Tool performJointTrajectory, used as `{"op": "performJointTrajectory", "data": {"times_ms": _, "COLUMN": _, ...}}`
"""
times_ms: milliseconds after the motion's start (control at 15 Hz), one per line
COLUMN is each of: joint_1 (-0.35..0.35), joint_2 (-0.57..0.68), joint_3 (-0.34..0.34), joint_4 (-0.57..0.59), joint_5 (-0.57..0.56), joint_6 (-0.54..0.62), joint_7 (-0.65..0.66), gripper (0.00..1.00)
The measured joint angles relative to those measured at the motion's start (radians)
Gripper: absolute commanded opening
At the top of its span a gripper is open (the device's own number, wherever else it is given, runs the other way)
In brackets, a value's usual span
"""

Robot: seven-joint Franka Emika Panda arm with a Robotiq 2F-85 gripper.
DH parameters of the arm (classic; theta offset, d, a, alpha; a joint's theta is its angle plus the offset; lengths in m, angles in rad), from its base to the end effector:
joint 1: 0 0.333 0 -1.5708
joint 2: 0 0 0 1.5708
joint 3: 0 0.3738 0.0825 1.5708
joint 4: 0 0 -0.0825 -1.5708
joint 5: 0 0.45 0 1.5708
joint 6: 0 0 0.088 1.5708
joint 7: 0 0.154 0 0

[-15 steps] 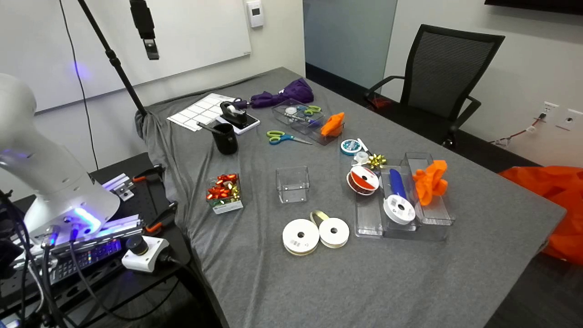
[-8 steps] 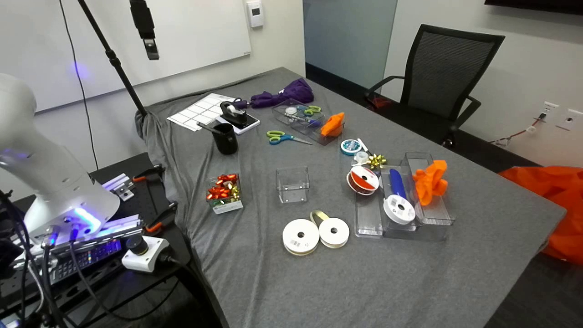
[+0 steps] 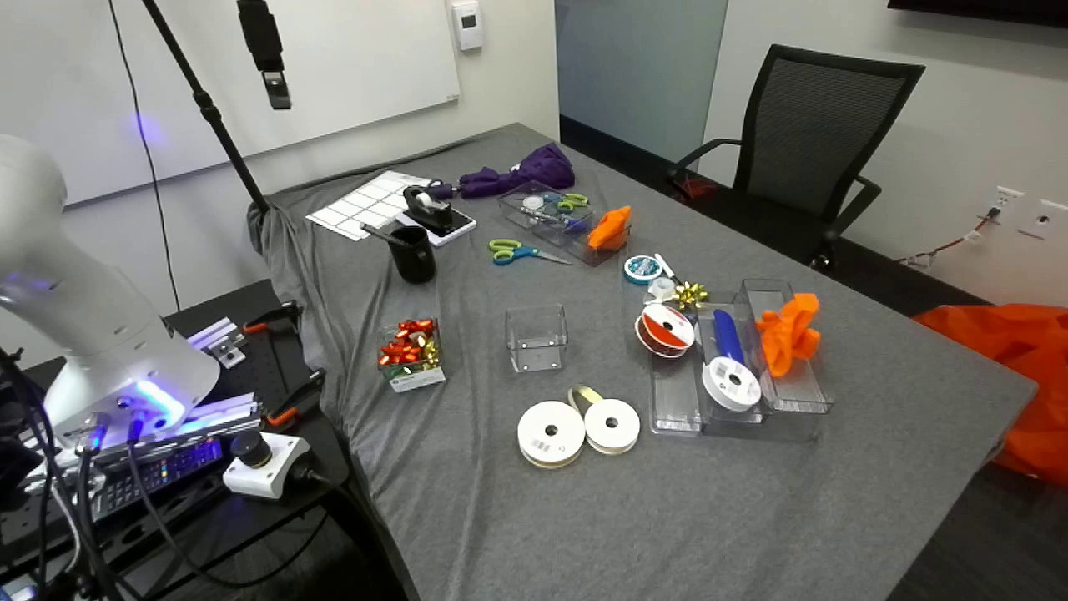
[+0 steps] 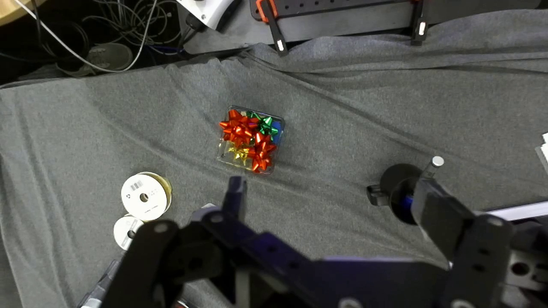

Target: Move the umbrella to the left

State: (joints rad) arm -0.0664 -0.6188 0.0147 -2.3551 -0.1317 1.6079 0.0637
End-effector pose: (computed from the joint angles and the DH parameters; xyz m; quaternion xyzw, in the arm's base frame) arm 0.3741 -0.0385 0.5300 0.9941 -0.0524 -0.0637 0.0700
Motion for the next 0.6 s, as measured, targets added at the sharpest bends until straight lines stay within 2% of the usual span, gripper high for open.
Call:
{"op": "performJointTrajectory", "data": {"times_ms": 333, "joint_1": 0.003, "joint_2": 0.032, "joint_3": 0.003, "joint_4": 0.009, "joint_5": 0.001, "joint_6": 0.015, "joint_7": 0.102, "gripper": 1.00}}
{"op": "performJointTrajectory", "data": {"times_ms": 600, "joint_1": 0.003, "joint_2": 0.125, "joint_3": 0.015, "joint_4": 0.047, "joint_5": 0.041, "joint_6": 0.050, "joint_7": 0.263, "gripper": 1.00}}
